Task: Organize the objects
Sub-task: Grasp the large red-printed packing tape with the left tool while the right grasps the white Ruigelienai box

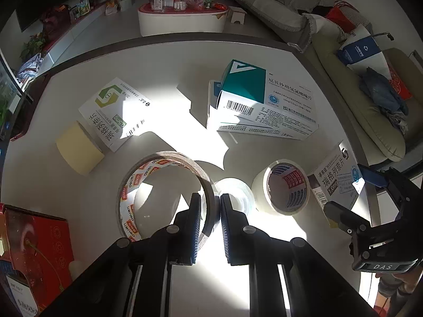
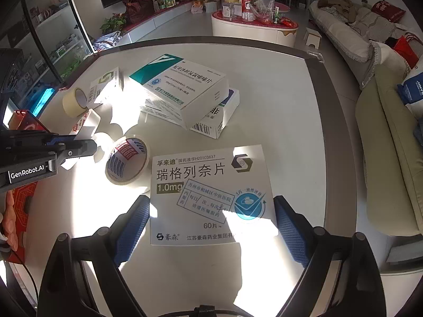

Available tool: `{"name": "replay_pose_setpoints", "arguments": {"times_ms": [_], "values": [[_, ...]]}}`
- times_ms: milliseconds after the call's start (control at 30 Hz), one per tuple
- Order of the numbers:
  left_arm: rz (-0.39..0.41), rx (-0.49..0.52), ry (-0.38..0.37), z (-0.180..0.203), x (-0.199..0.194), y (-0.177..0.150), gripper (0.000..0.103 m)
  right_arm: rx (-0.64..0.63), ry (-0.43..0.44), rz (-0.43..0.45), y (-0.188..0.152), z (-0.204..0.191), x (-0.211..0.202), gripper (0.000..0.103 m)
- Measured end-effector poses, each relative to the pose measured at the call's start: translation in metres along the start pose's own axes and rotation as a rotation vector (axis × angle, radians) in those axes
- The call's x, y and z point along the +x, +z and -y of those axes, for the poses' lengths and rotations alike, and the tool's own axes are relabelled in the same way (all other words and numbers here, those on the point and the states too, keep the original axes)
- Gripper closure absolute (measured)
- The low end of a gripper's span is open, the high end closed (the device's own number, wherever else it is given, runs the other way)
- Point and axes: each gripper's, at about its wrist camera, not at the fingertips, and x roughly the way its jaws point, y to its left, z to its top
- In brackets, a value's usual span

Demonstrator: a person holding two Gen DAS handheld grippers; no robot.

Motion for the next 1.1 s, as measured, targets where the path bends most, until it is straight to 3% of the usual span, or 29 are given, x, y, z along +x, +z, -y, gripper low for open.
{"name": "replay_pose_setpoints", "arguments": {"times_ms": [300, 467, 500, 533, 567, 600, 633, 667, 700, 733, 833, 1100], "values": [[0.011, 0.034, 0.003, 0.007, -0.022, -0.040, 0.095, 0.100, 0.042, 0.064, -0.052, -0.017, -0.042, 0.011], [0.021, 0.044, 0.040, 0.006, -0.018, -0.035, 0.092, 0.154, 0.046, 0.073, -0.079, -0.024, -0.056, 0.011], [0.014, 0.063, 0.067, 0.009, -0.015, -0.032, 0.079, 0.158, 0.053, 0.075, -0.083, -0.025, -0.059, 0.011], [0.001, 0.086, 0.105, 0.013, -0.009, -0.028, 0.044, 0.161, 0.059, 0.076, -0.086, -0.026, -0.060, 0.011], [-0.010, 0.110, 0.134, 0.017, -0.003, -0.026, 0.028, 0.165, 0.066, 0.075, -0.089, -0.028, -0.062, 0.011], [-0.007, 0.140, 0.148, 0.020, 0.001, -0.026, 0.021, 0.170, 0.074, 0.077, -0.092, -0.029, -0.063, 0.011], [-0.007, 0.165, 0.146, 0.022, 0.003, -0.029, 0.032, 0.175, 0.080, 0.080, -0.095, -0.030, -0.064, 0.011], [-0.011, 0.170, 0.127, 0.022, 0.003, -0.031, 0.052, 0.180, 0.084, 0.081, -0.097, -0.031, -0.066, 0.011], [-0.020, 0.152, 0.107, 0.019, 0.004, -0.034, 0.090, 0.183, 0.087, 0.083, -0.099, -0.032, -0.067, 0.011], [-0.016, 0.126, 0.084, 0.016, 0.002, -0.037, 0.095, 0.185, 0.088, 0.086, -0.102, -0.033, -0.068, 0.011], [-0.022, 0.136, 0.079, 0.013, 0.002, -0.053, 0.097, 0.191, 0.089, 0.090, -0.107, -0.035, -0.071, 0.011], [0.075, 0.168, 0.032, 0.015, -0.038, -0.107, 0.097, 0.252, 0.103, 0.138, -0.127, -0.040, -0.092, 0.011]]}}
